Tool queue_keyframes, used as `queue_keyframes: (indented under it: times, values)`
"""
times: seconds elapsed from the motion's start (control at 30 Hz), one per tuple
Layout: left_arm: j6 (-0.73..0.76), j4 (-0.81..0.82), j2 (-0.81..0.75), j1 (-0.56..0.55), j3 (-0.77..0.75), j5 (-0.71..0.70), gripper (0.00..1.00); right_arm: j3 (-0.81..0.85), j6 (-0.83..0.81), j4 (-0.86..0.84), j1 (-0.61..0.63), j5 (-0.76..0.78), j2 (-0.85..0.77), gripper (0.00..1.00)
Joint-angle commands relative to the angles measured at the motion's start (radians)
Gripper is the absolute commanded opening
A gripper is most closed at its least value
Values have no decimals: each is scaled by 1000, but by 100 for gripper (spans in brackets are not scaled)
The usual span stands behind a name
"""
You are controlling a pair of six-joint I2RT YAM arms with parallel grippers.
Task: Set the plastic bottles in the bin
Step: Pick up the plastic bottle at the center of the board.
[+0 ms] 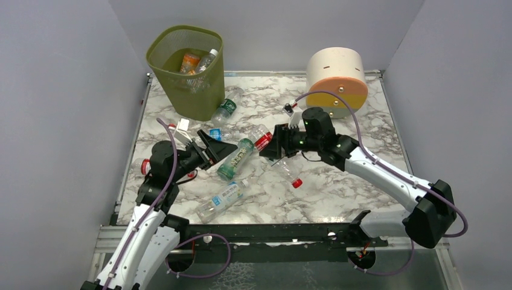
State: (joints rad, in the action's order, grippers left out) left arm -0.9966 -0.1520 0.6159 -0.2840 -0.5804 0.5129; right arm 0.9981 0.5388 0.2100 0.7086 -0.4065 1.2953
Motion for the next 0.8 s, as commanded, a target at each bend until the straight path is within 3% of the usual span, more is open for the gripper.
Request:
queue_keyframes:
  times: [0.0,0.5,0.77]
  values:
    - [3,-9,-50,-6,-36,-3,99,4,15,17,5,-24,-49,49]
    - [-29,32,-35,-6,-63,6,99,-9,37,37,6,-44,-104,49]
    - [-34,85,36,-6,-76,10,99,-35,71,-47,7,-74,-101,49]
